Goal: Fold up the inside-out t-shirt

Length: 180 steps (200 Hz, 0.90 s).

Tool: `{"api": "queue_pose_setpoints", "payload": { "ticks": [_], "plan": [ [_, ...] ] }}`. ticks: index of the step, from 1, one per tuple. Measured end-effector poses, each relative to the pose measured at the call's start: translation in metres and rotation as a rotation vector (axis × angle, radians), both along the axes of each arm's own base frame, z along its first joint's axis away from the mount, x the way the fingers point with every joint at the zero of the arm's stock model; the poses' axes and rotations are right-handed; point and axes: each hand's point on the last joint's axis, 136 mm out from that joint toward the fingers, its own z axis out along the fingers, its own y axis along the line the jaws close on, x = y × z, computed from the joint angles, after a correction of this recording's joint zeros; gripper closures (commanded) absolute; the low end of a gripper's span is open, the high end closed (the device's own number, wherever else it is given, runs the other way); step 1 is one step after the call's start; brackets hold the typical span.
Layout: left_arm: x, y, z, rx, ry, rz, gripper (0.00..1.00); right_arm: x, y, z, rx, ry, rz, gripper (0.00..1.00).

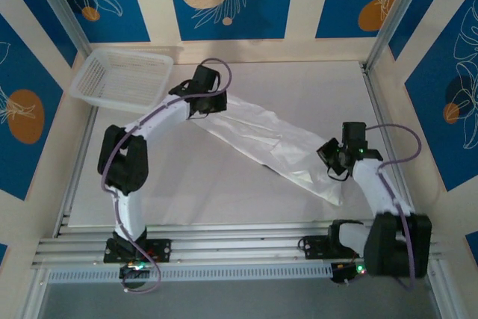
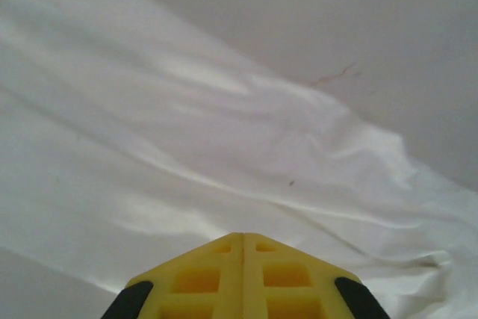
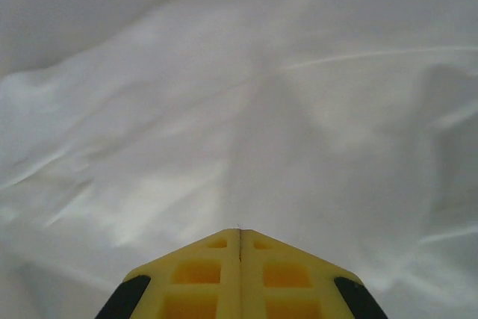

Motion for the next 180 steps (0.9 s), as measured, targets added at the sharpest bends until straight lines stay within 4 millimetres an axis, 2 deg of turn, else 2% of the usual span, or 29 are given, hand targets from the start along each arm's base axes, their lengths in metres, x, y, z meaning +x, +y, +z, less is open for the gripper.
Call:
{"api": "queue_pose_setpoints", "payload": {
  "ticks": [10,23,44,62,85,102,127,142,155,180],
  "plan": [
    [-0.004,0.002,-0.023,0.015,0.051,0.009,1.0,-0.007,-0.004,-0.02,-0.001,0.086,0.001,1.0],
    [-0.007,0.002,-0.052,0.035,0.111,0.017,1.0,-0.013,-0.006,-0.036,0.002,0.153,0.011,1.0],
    [-0.011,-0.001,-0.091,0.06,0.181,0.017,1.0,-0.012,-0.003,-0.049,0.039,0.182,0.043,1.0],
    [-0.012,-0.005,-0.112,0.067,0.22,0.02,1.0,-0.008,0.003,-0.055,0.081,0.19,0.076,1.0],
    [0.016,-0.019,-0.106,0.044,0.18,0.036,1.0,0.005,0.01,-0.055,0.125,0.184,0.11,1.0],
    [0.047,-0.027,-0.108,0.028,0.145,0.062,1.0,0.012,0.016,-0.055,0.164,0.181,0.135,1.0],
    [0.086,-0.037,-0.106,-0.015,0.098,0.072,1.0,0.018,0.036,-0.053,0.216,0.195,0.196,1.0],
    [0.109,-0.037,-0.104,-0.042,0.075,0.082,1.0,0.014,0.06,-0.051,0.211,0.225,0.271,1.0],
    [0.126,-0.036,-0.102,-0.067,0.06,0.086,1.0,0.005,0.09,-0.047,0.202,0.243,0.354,1.0],
    [0.149,-0.034,-0.1,-0.117,0.036,0.08,1.0,-0.032,0.156,-0.044,0.204,0.251,0.477,1.0]
  ]
}}
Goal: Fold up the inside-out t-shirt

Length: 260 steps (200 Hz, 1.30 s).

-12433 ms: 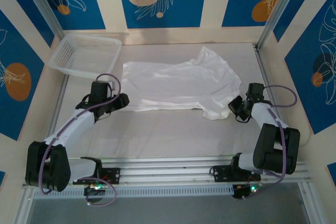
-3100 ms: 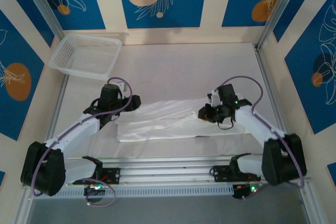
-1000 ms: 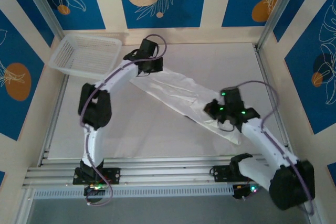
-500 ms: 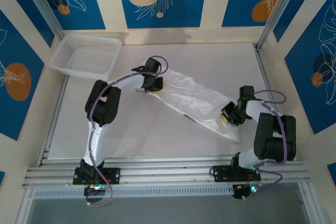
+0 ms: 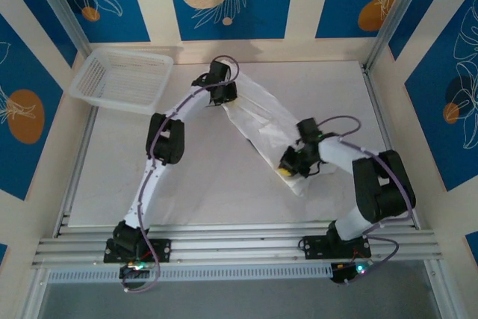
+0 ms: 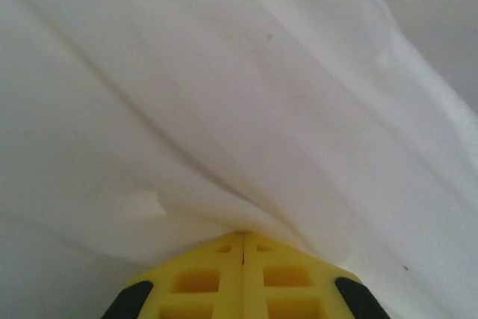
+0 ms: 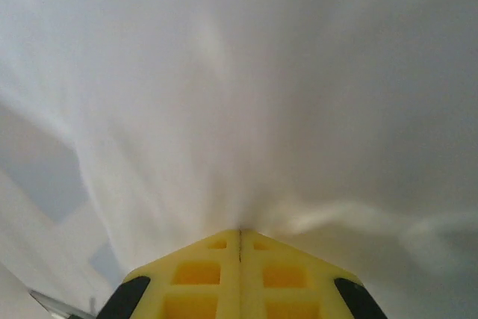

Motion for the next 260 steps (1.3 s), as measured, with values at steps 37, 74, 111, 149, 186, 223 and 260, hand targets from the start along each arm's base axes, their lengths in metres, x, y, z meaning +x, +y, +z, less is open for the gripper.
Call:
{"api": "queue_pose_setpoints", "payload": {
  "ticks": [37,74,111,149,186,223,260],
  "plan": [
    [0.0,-0.004,0.001,-0.031,0.002,-0.049,1.0,-0.032,0.067,-0.009,0.021,-0.018,0.075,1.0],
    [-0.028,0.003,0.003,-0.018,0.048,-0.085,1.0,-0.013,0.068,0.015,-0.047,-0.105,0.092,1.0],
    [-0.076,0.015,0.025,-0.007,0.09,-0.094,1.0,0.056,-0.051,0.055,-0.149,-0.272,-0.215,1.0],
    [-0.089,-0.005,0.043,-0.019,0.035,-0.129,1.0,0.071,-0.125,0.038,-0.285,-0.267,-0.285,1.0],
    [-0.066,-0.024,0.032,-0.005,0.0,-0.128,1.0,0.068,-0.139,0.0,-0.318,-0.16,-0.277,1.0],
    [-0.051,-0.021,-0.004,0.034,0.037,-0.103,1.0,0.066,-0.128,-0.009,-0.295,-0.131,-0.235,1.0],
    [-0.048,-0.015,-0.003,0.047,0.036,-0.093,1.0,0.053,-0.105,-0.008,-0.238,-0.096,-0.172,1.0]
  ]
}}
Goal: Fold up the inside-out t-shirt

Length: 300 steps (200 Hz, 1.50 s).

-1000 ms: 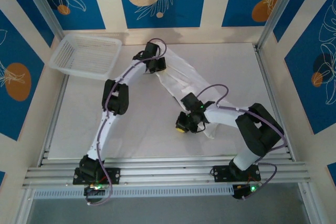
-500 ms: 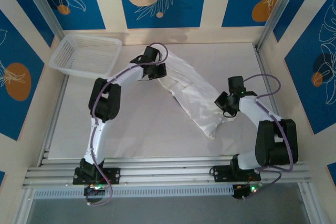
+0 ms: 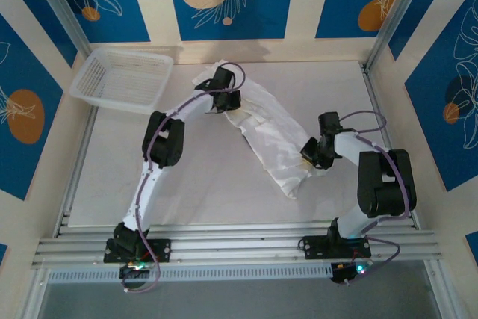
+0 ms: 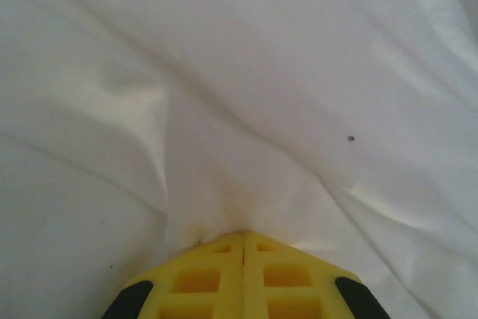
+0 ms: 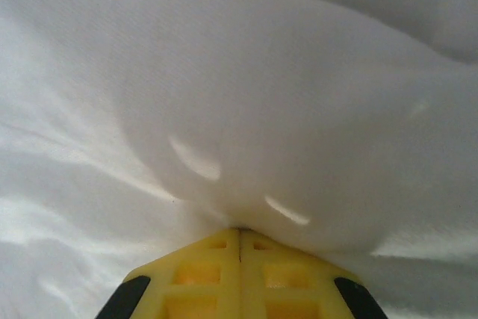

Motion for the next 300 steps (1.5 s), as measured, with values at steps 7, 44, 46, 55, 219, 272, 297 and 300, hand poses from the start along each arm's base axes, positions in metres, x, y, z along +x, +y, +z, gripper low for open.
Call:
{"api": "queue_pose_setpoints", "payload": {
  "ticks": [7,44,46,55,219,272,297,300],
  "plan": [
    [0.0,0.001,0.0,0.002,0.002,0.0,1.0,-0.006,0.008,0.0,0.001,0.009,0.022,1.0],
    [0.003,0.008,-0.001,0.015,-0.008,-0.014,1.0,-0.058,0.064,-0.001,0.003,0.071,0.176,1.0],
    [0.003,0.008,-0.001,0.017,-0.01,-0.017,1.0,-0.061,0.068,-0.001,0.007,0.075,0.183,1.0],
    [0.004,0.011,-0.001,0.022,-0.019,-0.024,1.0,-0.072,0.084,-0.003,0.022,0.083,0.208,1.0],
    [-0.167,0.113,0.177,-0.248,-0.299,0.042,0.6,-0.102,0.115,0.043,0.244,-0.225,0.273,0.42],
    [-0.247,0.129,0.094,-0.27,-0.061,0.079,0.53,-0.108,0.138,0.021,0.354,-0.153,0.363,0.53],
    [-0.289,0.13,0.054,-0.268,0.078,0.074,0.52,-0.109,0.149,0.006,0.378,-0.098,0.386,0.53],
    [-0.293,0.13,0.05,-0.269,0.091,0.075,0.52,-0.108,0.15,0.007,0.38,-0.097,0.386,0.52]
  ]
}}
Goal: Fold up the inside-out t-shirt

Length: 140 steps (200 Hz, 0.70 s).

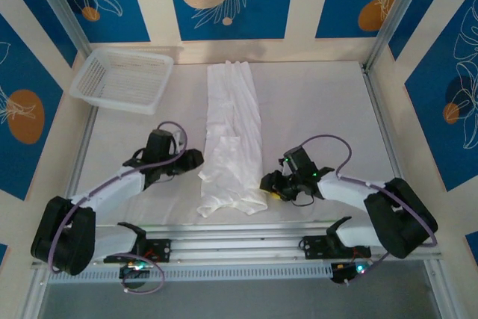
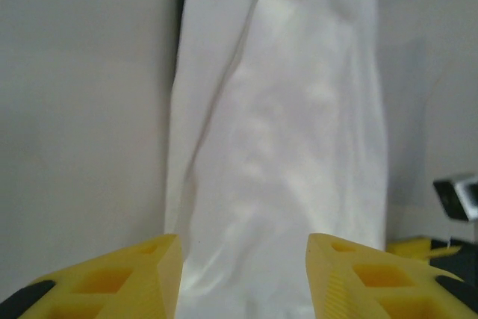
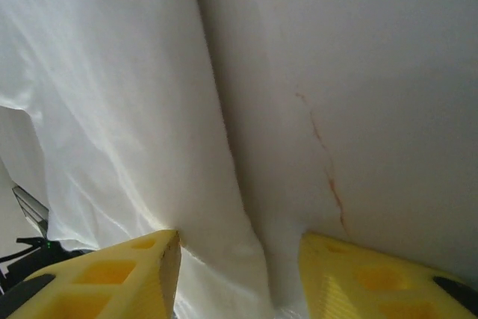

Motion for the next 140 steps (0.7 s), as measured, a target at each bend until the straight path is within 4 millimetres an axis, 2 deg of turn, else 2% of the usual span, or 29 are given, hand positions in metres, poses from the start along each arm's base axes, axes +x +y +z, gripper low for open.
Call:
{"api": "queue_pose_setpoints", "payload": {
  "ticks": [13,17,43,55,63,90,99,125,140],
  "plan": [
    [-0.016,0.002,-0.014,0.0,0.047,0.004,0.49,0.004,0.009,0.001,0.016,-0.015,0.019,0.51],
    [-0.02,0.003,-0.017,-0.001,0.056,0.004,0.48,0.005,0.012,0.001,0.02,-0.016,0.027,0.53],
    [-0.039,-0.002,-0.029,-0.026,0.109,0.001,0.44,0.007,0.022,0.0,0.047,-0.019,0.05,0.83],
    [-0.045,-0.008,-0.033,-0.048,0.132,-0.005,0.43,0.007,0.024,0.0,0.055,-0.017,0.054,0.93],
    [-0.048,-0.013,-0.037,-0.058,0.154,-0.013,0.43,0.008,0.025,0.001,0.062,-0.017,0.05,0.96],
    [-0.05,-0.023,-0.05,-0.079,0.206,-0.021,0.43,0.009,0.027,0.003,0.074,-0.02,0.05,0.98],
    [-0.049,-0.024,-0.051,-0.086,0.22,-0.014,0.48,0.009,0.028,0.004,0.079,-0.019,0.052,0.98],
    [-0.043,-0.03,-0.053,-0.103,0.212,-0.011,0.74,0.01,0.029,0.005,0.086,-0.022,0.055,0.99],
    [-0.041,-0.034,-0.051,-0.117,0.203,-0.015,0.78,0.01,0.029,0.005,0.086,-0.02,0.053,0.99]
  ]
}}
